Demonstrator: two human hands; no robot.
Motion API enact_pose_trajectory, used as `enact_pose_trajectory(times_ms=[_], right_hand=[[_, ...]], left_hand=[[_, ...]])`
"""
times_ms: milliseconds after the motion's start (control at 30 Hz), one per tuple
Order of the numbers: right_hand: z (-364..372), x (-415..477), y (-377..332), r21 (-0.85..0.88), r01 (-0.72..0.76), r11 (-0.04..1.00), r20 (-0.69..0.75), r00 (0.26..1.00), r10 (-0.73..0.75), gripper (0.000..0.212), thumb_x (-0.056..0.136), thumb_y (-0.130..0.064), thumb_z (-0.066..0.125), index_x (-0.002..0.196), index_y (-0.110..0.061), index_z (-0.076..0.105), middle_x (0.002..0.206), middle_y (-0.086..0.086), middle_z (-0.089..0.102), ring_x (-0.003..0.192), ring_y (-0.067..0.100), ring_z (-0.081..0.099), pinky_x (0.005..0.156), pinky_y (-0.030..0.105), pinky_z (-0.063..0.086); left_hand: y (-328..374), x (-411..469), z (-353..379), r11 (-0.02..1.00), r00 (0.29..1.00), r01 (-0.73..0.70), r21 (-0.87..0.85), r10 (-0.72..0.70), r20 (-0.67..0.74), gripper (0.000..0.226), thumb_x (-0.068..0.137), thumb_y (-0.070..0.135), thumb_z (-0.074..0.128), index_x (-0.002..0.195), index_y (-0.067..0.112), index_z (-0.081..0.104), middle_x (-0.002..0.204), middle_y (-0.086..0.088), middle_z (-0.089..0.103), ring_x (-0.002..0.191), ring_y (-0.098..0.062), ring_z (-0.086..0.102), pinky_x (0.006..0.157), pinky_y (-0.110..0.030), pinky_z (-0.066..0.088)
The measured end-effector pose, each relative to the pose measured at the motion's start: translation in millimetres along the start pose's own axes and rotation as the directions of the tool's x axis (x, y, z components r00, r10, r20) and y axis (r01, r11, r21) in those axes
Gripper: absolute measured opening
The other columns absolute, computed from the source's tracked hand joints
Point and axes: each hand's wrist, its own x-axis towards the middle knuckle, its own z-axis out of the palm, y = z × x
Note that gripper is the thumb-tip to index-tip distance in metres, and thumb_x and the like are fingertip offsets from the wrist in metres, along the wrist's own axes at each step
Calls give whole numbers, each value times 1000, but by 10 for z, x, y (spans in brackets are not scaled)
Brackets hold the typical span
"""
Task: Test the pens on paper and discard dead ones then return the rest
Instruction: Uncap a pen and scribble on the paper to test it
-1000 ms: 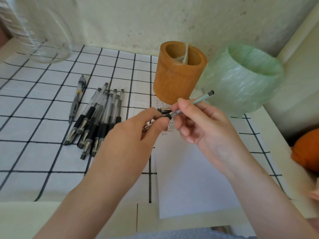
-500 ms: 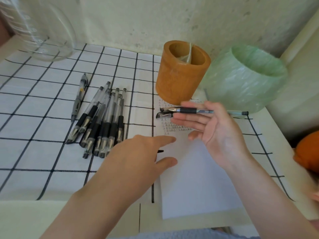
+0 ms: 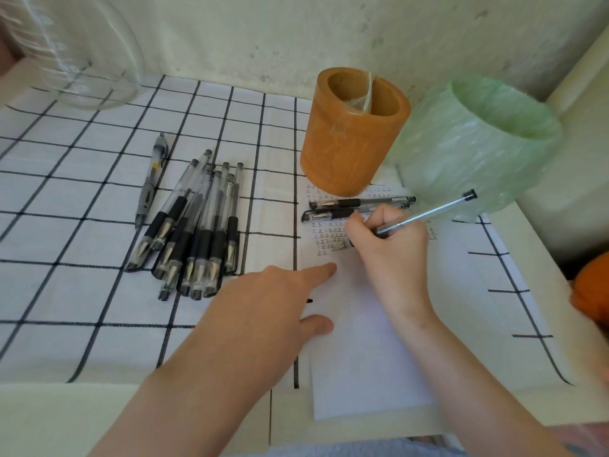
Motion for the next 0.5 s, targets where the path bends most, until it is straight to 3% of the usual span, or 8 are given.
enact_pose_trajectory(times_ms=[67,267,333,500], right_hand=[[3,-4,19,-7,3,1000,-2,1000,-3,39,79,-3,63,50,-13,37,41,-9,33,46,5,29,48,15,29],[0,-10,22,15,18,1000,27,999,-18,39,81,-4,63,51,-12,39,43,-10,34,46,4,30,47,14,28],[1,-8,27,16,26,1000,32,999,-26,41,81,-5,63,50,-14,38,41,-10,35,45,4,31,47,14,29],[14,-5,39,13,44,999,34,998,-45,43,81,-3,63,50,-16,36,38,-11,36,42,3,31,47,13,28]], left_hand=[[-8,1,14,1000,1000,-6,-11,6,-12,59,87,54,47,137,57,15,104,13,60,93,-7,59,63,-19,40],[-21,-6,30,999,999,-15,-29,14,-36,58,88,53,47,136,57,15,106,12,60,98,-7,59,72,-20,45],[-21,-7,33,999,999,-18,-27,17,-34,58,88,53,46,137,57,14,100,12,59,98,-8,59,73,-20,46],[-22,3,28,1000,1000,-5,-4,5,-16,59,89,53,46,137,58,13,113,11,60,100,-9,59,71,-20,44]])
